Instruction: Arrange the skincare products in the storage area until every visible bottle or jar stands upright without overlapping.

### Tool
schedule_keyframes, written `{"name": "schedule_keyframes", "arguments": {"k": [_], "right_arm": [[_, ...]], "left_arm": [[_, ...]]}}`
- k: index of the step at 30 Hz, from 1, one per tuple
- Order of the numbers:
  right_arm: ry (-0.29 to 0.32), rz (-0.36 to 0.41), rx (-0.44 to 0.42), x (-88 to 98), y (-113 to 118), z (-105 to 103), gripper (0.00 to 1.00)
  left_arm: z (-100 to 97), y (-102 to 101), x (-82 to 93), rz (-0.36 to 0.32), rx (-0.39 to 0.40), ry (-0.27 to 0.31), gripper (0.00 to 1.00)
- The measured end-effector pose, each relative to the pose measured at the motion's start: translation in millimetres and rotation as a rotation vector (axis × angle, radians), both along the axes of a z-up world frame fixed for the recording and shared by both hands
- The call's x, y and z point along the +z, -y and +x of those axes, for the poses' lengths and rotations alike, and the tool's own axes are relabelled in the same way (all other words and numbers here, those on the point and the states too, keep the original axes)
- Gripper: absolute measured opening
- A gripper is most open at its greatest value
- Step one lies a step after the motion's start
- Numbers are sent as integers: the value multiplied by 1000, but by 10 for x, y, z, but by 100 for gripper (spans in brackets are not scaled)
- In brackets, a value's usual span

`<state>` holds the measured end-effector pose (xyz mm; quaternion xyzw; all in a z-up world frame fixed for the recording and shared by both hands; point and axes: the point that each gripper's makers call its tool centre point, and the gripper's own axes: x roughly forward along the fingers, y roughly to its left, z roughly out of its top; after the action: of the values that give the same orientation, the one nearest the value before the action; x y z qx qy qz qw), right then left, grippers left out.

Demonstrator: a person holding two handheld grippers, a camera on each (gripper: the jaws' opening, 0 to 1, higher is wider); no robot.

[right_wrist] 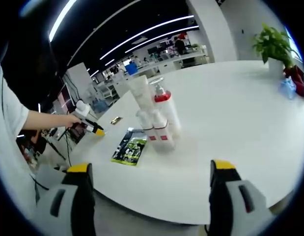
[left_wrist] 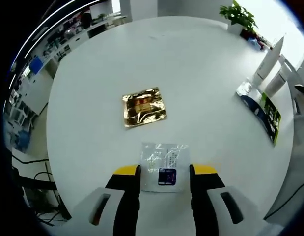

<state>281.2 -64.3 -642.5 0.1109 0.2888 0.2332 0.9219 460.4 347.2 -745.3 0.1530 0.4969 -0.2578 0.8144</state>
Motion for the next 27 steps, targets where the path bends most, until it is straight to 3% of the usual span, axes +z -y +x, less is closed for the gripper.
{"name": "schedule_keyframes", "arguments": {"k": [13,21,27], "right_arm": [[8,5,-13,28,2,12,99],[19,13,-16,56,-6,15,99],[28,16,-16,74,-10,13,99]], "left_arm": [[-80,96,102,1,-76,-15,37],[-97,188,290,60,-227,-4,36],[-204,374,377,92,-372,-21,36]]}}
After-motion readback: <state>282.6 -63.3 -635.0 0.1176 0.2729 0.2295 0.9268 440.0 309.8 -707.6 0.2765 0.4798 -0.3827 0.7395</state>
